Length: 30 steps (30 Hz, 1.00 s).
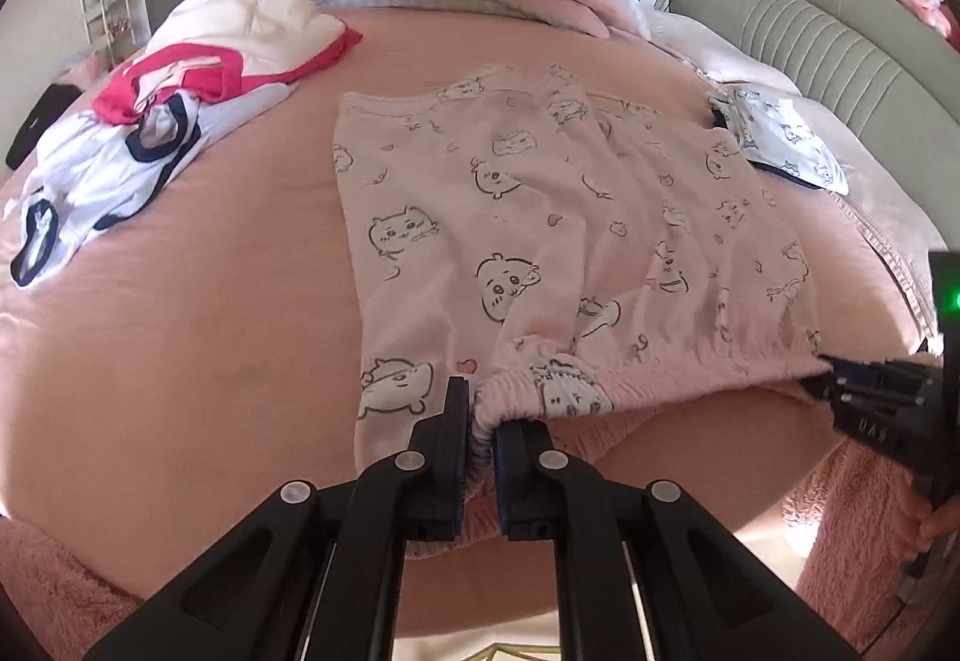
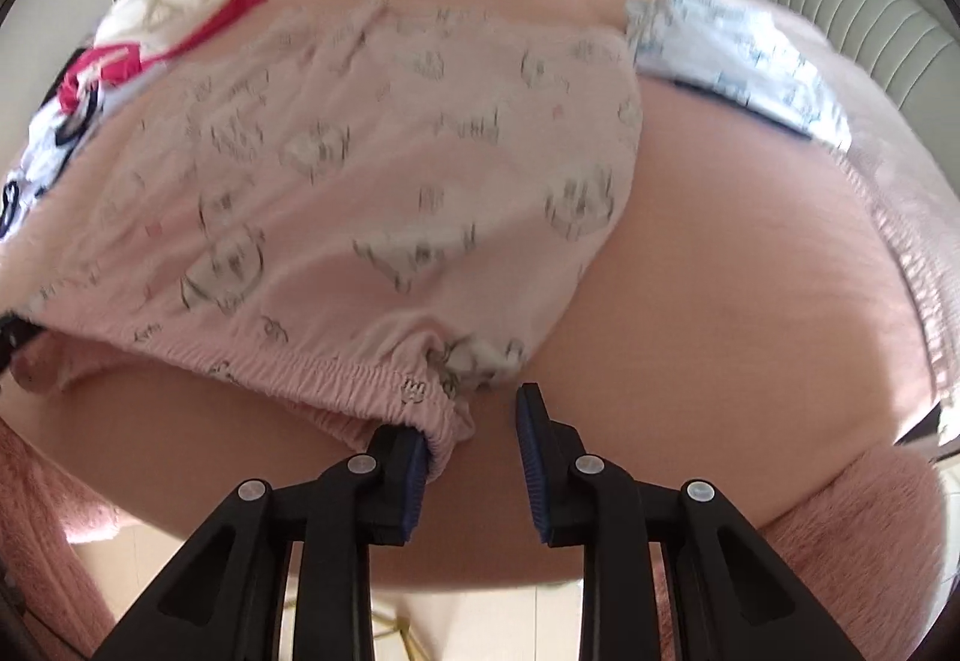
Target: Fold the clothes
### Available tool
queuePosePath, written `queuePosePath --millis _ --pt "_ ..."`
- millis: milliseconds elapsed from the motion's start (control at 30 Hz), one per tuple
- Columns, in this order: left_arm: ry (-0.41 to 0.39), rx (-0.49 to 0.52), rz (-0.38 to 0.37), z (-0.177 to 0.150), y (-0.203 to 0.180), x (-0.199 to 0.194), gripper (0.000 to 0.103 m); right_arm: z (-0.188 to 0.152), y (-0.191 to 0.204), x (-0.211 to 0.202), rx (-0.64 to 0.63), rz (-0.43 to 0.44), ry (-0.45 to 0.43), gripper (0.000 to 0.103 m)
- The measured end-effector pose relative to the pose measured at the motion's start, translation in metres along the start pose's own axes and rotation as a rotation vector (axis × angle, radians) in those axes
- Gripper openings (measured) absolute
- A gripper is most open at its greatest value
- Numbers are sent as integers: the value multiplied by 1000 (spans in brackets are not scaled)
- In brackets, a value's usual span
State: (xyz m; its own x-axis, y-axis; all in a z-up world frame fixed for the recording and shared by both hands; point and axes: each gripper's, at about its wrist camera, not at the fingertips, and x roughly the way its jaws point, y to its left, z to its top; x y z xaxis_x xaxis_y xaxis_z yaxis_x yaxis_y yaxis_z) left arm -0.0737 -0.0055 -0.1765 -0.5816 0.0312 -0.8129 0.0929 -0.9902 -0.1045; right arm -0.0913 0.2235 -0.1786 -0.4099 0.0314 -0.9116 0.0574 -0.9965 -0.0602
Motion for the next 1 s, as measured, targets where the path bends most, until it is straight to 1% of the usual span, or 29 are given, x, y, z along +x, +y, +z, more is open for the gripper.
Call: queuePosePath --millis 33,67,200,233,300,400,500,533,567,633,667,700,733,767,833,867,900,933,1000 --pt "-11 -6 18 0 1 -2 7 -2 3 -2 -6 -7 -23 26" --pt "-23 -11 37 -1 2 -4 7 -2 4 -4 -11 -11 -29 29" --pt "-71 -34 112 -2 5 -13 7 -1 8 -9 -16 -20 -45 29" --pt "-54 -53 96 -4 6 -10 7 -1 7 -9 -1 -17 -48 29" --pt "-8 -48 78 -9 7 -2 7 0 3 -8 24 3 -46 29" --pt "52 -46 74 -20 10 12 7 2 3 -7 25 16 -39 29" --pt "-19 -41 131 -12 11 -4 7 2 12 -3 -32 -15 -19 30" --pt "-44 -39 151 -9 11 -9 4 2 15 -3 -46 -26 -19 30" --pt "-69 -38 170 -7 11 -15 4 2 17 -4 -59 -37 -19 30" --pt "-119 -34 209 -1 12 -26 4 4 13 -10 -43 -37 -29 29" --pt "-149 -48 198 3 13 -39 4 6 8 -16 -24 -46 -44 27" --pt "-180 -64 184 7 15 -52 4 10 3 -27 -10 -66 -81 27" --pt "-210 -79 170 11 17 -65 5 14 0 -45 0 -82 -138 27" --pt "-215 -67 170 12 13 -69 5 17 -4 -63 9 -98 -196 27" --pt "-221 -39 171 11 4 -75 5 24 -6 -98 30 -103 -299 27" --pt "-224 -25 171 11 0 -77 5 28 -5 -108 25 -88 -316 27" --pt "-226 -12 172 11 -4 -80 5 29 -3 -107 14 -82 -299 27" --pt "-193 -23 166 7 -2 -71 5 29 -1 -106 2 -77 -279 27" --pt "-100 -98 126 -2 13 -49 5 20 -2 -84 19 -54 -186 27"
